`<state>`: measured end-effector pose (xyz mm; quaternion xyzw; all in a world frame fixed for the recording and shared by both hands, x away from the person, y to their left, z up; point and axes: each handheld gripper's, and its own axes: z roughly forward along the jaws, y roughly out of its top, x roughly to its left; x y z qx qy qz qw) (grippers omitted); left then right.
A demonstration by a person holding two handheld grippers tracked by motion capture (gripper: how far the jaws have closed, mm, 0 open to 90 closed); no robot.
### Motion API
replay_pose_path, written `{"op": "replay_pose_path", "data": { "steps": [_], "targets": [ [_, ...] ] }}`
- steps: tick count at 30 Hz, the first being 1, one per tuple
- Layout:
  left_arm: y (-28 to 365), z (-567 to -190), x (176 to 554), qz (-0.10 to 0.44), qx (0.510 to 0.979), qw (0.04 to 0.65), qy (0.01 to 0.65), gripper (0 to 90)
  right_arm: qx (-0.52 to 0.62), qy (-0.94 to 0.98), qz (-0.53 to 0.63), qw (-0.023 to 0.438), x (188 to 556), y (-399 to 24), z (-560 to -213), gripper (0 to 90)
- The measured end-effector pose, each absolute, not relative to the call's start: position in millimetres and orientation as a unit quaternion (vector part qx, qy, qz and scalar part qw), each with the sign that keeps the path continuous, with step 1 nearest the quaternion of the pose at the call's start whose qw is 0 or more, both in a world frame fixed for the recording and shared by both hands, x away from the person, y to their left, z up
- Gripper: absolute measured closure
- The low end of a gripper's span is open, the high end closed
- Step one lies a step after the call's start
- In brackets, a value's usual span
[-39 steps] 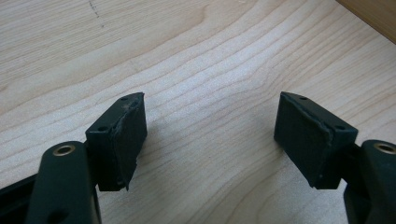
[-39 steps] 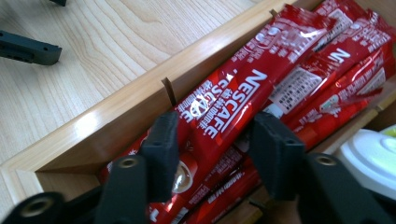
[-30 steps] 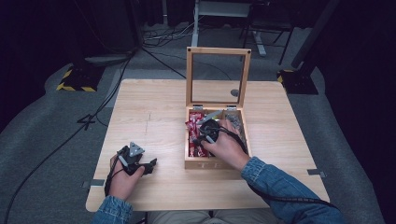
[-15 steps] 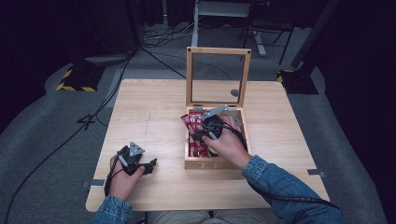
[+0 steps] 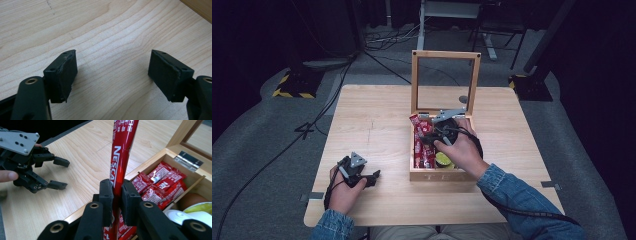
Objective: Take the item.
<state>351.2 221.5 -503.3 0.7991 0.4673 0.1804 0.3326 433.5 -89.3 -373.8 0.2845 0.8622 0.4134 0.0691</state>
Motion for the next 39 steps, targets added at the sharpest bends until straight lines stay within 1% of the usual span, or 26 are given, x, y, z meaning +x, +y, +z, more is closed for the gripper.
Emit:
{"op": "replay_pose_path", "data": {
  "steps": [4, 10, 16, 27, 39],
  "targets": [
    [222, -504, 352, 0.179, 0.801, 0.331, 0.466, 20.3, 0.286, 0.859, 0.418, 0.073, 433, -95, -368, 80.6],
    [222, -504, 353, 0.18, 0.8, 0.331, 0.467, 18.5, 0.286, 0.855, 0.425, 0.08, 433, -104, -361, 80.6],
    [222, -504, 354, 0.178, 0.8, 0.331, 0.469, 17.1, 0.293, 0.848, 0.432, 0.093, 433, -123, -352, 80.6],
    [223, -504, 358, 0.178, 0.8, 0.327, 0.471, 14.9, 0.314, 0.822, 0.459, 0.122, 432, -176, -332, 80.5],
    [224, -504, 370, 0.174, 0.804, 0.322, 0.469, 8.7, 0.369, 0.795, 0.455, 0.155, 425, -242, -328, 80.5]
  ]
}}
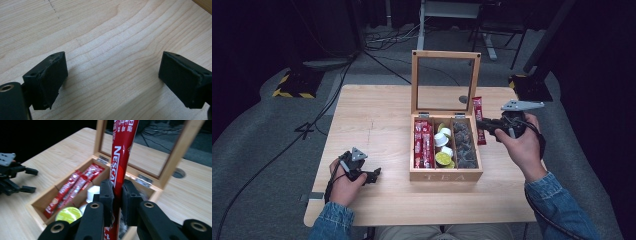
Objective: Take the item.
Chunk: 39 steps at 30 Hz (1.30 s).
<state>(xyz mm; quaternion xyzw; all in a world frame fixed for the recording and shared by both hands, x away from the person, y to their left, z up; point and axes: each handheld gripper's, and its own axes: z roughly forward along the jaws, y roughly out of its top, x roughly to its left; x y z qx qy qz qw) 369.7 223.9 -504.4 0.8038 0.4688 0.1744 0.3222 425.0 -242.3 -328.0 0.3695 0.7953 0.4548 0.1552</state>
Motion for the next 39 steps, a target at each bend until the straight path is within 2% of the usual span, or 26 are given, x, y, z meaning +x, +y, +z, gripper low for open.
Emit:
{"op": "replay_pose_path", "data": {
  "steps": [13, 21, 39],
  "targets": [
    [223, -505, 375, 0.173, 0.804, 0.317, 0.472, 4.1, 0.415, 0.769, 0.45, 0.183, 422, -296, -344, 80.5],
    [223, -505, 376, 0.173, 0.804, 0.318, 0.473, 3.7, 0.442, 0.756, 0.445, 0.186, 422, -325, -374, 80.5],
    [223, -505, 380, 0.168, 0.807, 0.317, 0.468, 1.1, 0.478, 0.758, 0.394, 0.205, 433, -358, -410, 80.4]
  ]
}}
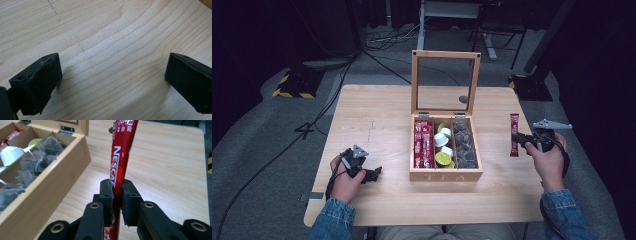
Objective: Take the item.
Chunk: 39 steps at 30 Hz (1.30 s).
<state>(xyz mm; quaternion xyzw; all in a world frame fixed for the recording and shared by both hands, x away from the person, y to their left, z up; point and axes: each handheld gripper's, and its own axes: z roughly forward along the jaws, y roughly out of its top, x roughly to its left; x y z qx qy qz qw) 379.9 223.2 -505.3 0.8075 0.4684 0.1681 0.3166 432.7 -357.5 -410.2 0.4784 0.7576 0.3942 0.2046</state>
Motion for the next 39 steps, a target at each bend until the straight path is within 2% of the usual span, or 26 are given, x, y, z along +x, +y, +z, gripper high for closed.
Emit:
{"op": "replay_pose_path", "data": {
  "steps": [10, 20, 33, 36, 39],
  "targets": [
    [223, -505, 384, 0.166, 0.81, 0.315, 0.466, 0.1, 0.496, 0.768, 0.357, 0.192, 436, -363, -432, 80.5],
    [223, -505, 387, 0.167, 0.81, 0.315, 0.466, 0.0, 0.518, 0.777, 0.326, 0.15, 439, -365, -449, 80.3],
    [223, -505, 387, 0.167, 0.81, 0.314, 0.466, 0.0, 0.538, 0.775, 0.308, 0.127, 445, -366, -470, 79.4],
    [223, -505, 387, 0.167, 0.81, 0.314, 0.466, 0.0, 0.538, 0.775, 0.305, 0.13, 446, -367, -472, 76.3],
    [223, -505, 387, 0.167, 0.81, 0.315, 0.466, 0.0, 0.537, 0.776, 0.3, 0.14, 446, -368, -473, 69.5]
  ]
}}
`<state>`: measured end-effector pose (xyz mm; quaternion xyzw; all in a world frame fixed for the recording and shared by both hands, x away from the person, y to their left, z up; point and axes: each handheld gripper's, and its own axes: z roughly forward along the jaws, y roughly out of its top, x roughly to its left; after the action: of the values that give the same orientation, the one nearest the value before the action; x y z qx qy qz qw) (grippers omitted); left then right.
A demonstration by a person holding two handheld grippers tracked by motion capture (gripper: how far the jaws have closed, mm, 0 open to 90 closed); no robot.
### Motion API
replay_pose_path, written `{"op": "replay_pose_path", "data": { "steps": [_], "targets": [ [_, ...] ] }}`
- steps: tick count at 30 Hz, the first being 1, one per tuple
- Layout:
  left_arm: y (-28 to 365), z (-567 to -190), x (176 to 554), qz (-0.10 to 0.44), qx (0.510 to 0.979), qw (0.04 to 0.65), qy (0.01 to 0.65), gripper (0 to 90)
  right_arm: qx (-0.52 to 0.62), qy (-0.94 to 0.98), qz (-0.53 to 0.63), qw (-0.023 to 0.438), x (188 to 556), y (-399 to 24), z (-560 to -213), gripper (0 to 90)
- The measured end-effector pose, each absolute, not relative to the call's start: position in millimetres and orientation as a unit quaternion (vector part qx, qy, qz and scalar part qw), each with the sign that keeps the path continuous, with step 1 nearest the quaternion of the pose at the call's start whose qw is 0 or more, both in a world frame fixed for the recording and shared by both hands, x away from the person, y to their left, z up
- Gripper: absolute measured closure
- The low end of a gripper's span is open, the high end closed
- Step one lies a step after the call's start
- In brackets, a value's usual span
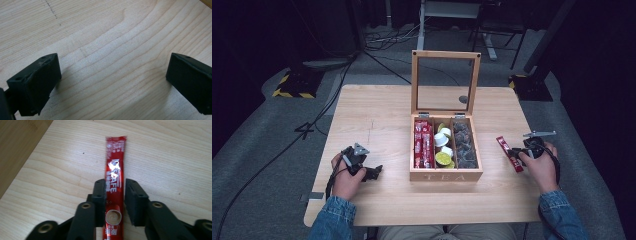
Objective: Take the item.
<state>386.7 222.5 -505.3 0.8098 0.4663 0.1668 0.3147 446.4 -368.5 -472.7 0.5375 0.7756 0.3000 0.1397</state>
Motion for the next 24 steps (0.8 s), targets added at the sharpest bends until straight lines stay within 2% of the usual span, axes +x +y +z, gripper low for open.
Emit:
{"op": "replay_pose_path", "data": {
  "steps": [7, 12, 16, 24],
  "targets": [
    [222, -505, 387, 0.166, 0.81, 0.314, 0.467, 0.0, 0.538, 0.759, 0.332, 0.157, 446, -371, -469, 52.3],
    [222, -505, 387, 0.166, 0.81, 0.315, 0.467, 0.1, 0.527, 0.752, 0.355, 0.172, 445, -372, -462, 45.1],
    [222, -505, 387, 0.166, 0.81, 0.314, 0.467, 0.0, 0.524, 0.74, 0.387, 0.166, 443, -372, -454, 41.0],
    [222, -505, 387, 0.167, 0.81, 0.314, 0.466, 0.0, 0.5, 0.734, 0.424, 0.179, 435, -367, -434, 41.5]
  ]
}}
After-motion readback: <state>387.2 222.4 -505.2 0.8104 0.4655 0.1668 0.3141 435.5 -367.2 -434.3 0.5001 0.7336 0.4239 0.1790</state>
